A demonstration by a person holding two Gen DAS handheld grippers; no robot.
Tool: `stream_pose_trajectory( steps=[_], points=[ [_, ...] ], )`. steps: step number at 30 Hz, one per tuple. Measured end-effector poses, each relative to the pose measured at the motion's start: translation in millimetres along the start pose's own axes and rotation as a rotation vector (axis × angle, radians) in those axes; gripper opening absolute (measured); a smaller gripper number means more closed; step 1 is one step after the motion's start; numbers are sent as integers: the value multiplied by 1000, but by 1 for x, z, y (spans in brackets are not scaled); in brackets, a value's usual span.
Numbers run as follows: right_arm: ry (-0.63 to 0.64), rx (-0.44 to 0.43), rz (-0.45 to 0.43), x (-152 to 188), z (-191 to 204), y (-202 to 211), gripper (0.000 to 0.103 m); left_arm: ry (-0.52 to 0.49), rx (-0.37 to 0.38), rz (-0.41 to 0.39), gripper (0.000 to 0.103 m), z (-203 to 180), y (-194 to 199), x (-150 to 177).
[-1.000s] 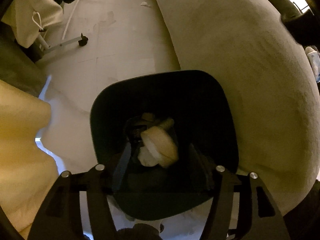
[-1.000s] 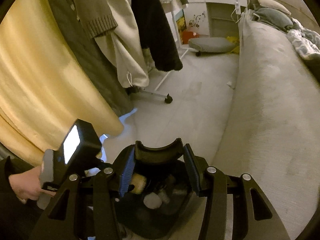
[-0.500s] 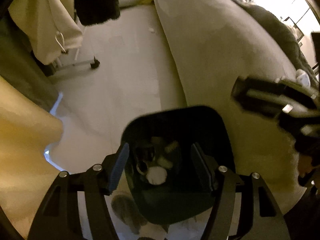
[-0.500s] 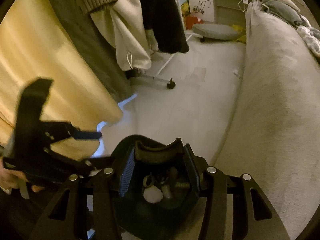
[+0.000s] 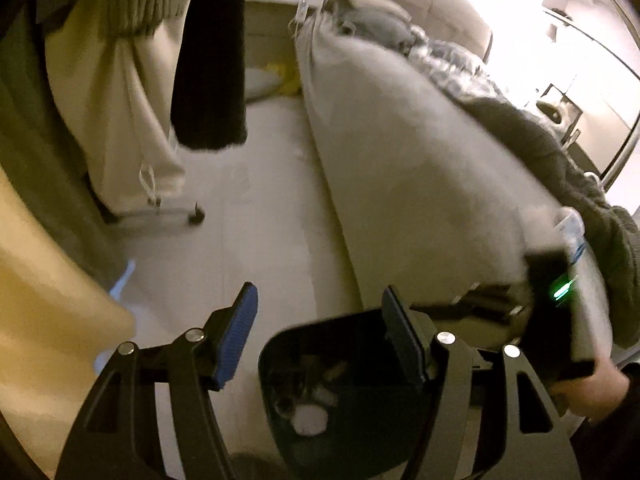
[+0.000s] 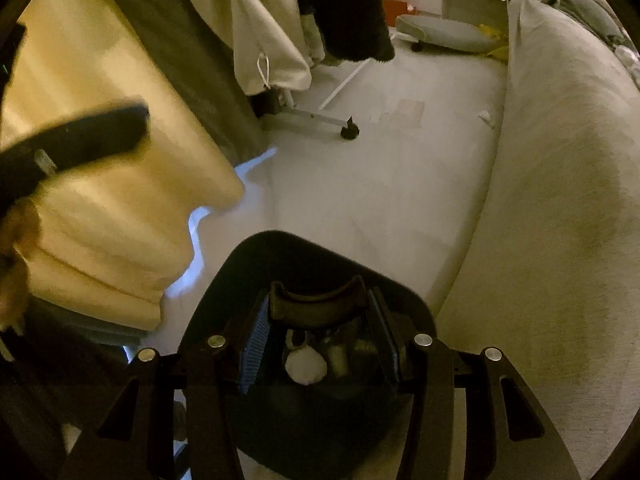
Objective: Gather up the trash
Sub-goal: 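Move both grippers back toward the blue-and-white package on the bed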
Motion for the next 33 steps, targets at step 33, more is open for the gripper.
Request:
stream_pose_trajectory(
  steps=[33],
  points=[
    [30, 106, -203, 12, -31, 108, 78, -167, 115, -339, 86, -120, 65, -78]
  ],
)
Point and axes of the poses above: each gripper's, at about its wrist camera, not at the fingertips, and y roughly against the way its jaws point, z to its left, x to its underside, the point moved 9 cm from there along -y, roughly the way its jaws point, and after that the axes turned 5 degrees about -x, right-handed, at the moved point
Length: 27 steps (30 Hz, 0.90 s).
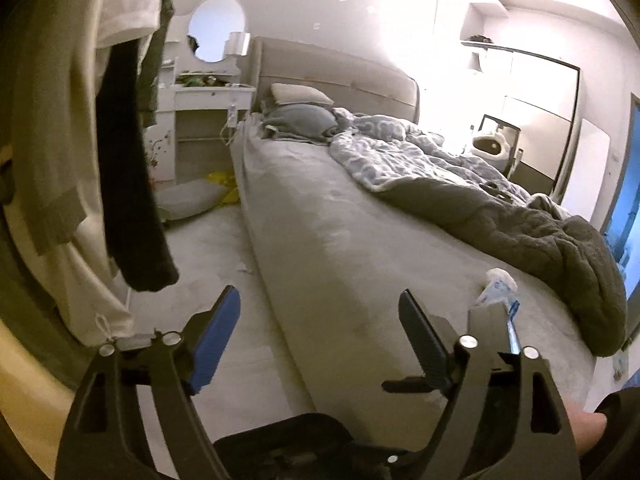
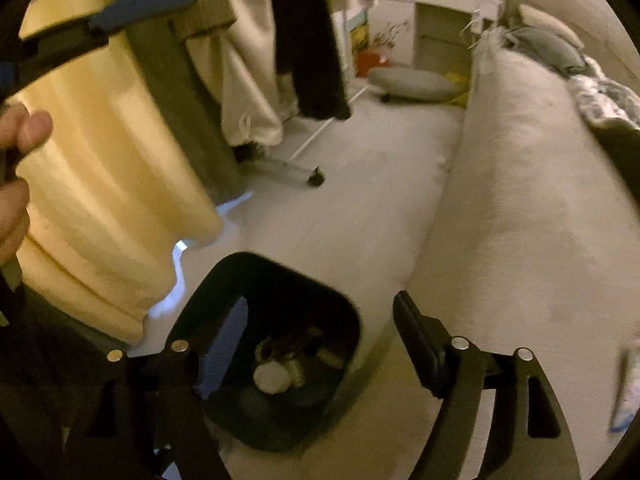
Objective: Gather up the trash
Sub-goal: 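Move both grippers back toward the blue-and-white package on the bed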
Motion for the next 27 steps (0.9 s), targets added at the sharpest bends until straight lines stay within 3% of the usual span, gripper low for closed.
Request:
stream_pose_trajectory(
  steps=[14, 27],
  points=[
    [-108, 138, -142, 31, -81, 73, 81, -39, 98, -19, 94, -78, -21, -14],
    [-325, 261, -278, 75, -168, 153, 81, -50, 159, 36, 94, -139, -64, -8]
  ],
)
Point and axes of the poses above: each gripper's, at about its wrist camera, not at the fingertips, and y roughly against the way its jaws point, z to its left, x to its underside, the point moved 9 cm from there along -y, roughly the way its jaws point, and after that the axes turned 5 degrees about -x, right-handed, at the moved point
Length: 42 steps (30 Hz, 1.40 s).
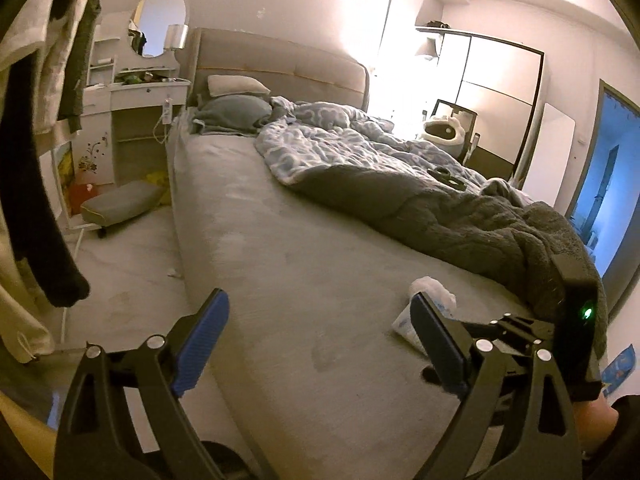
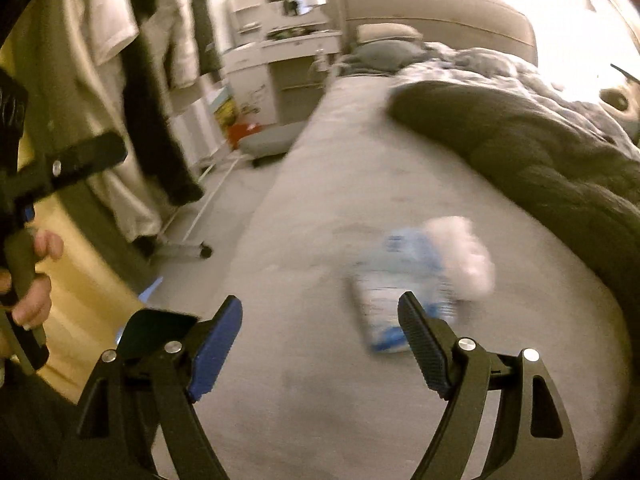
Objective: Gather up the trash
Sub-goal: 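Move both grippers back toward the blue-and-white package on the bed, then grasp the blue-and-white package with the right gripper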
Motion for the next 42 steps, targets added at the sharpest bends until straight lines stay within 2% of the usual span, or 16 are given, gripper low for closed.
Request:
stream_pose_trajectory(
  steps=[7, 14, 19, 25, 28, 33, 36, 42],
  points=[
    [-148, 28, -32, 7, -47, 17, 81, -3, 37, 23, 94, -24, -29, -2],
    [-324, -62, -27, 16, -57, 5, 81, -4, 64, 47, 94, -41, -59, -3],
    [-325, -70, -14, 14, -55, -9, 69, -42, 68, 80, 94, -49, -79, 2],
    [-324, -73, 19, 21, -62, -29, 58, -21, 78, 114, 94, -46, -95, 6],
    [-303, -76, 34, 21, -59, -36, 47, -20, 77, 127, 94, -48, -100, 9],
    [-235, -91, 32, 19, -46, -31, 18, -36, 80, 118, 94, -53, -100, 7],
    [-206, -95, 19, 15, -44, -22, 12, -46, 81, 121, 94, -57, -102, 8],
    [-159, -78, -35, 5, -46, 7, 11, -31, 83, 114, 94, -62, -105, 6]
  ],
)
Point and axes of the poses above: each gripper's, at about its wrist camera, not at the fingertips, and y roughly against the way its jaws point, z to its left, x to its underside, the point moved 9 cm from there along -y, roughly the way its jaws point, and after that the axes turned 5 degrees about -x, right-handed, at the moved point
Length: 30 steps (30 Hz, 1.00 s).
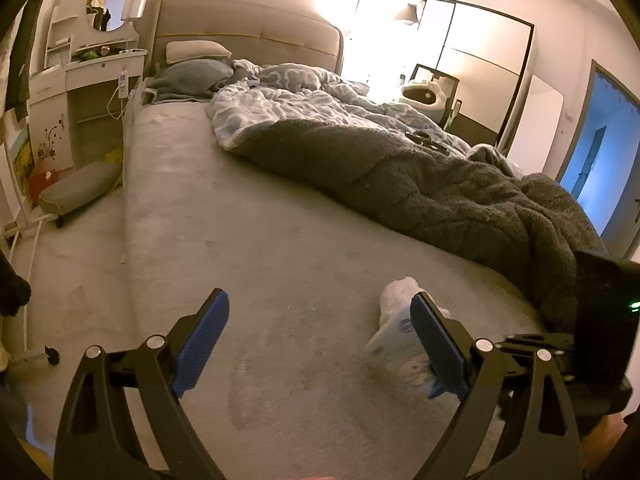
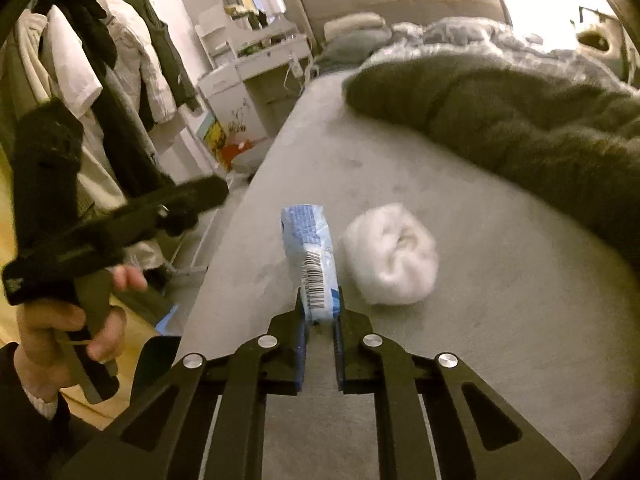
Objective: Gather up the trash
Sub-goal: 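Grasp the blue-and-white package with the right gripper, then grasp the white cloth with the left gripper while the right holds the package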
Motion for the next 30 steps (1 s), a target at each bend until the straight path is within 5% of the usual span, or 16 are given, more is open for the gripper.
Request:
stream_pose_trajectory(
  steps=[6, 16, 30],
  points=[
    [-17, 69, -114, -17, -32, 46, 11, -5, -7, 6, 94, -9, -8, 2],
    [-71, 146, -168, -13, -79, 77, 11, -50, 17, 63, 95, -48, -36, 17],
    [-111, 126, -135, 3, -93, 86, 11, 137, 87, 166, 92, -71, -78, 36]
  ],
)
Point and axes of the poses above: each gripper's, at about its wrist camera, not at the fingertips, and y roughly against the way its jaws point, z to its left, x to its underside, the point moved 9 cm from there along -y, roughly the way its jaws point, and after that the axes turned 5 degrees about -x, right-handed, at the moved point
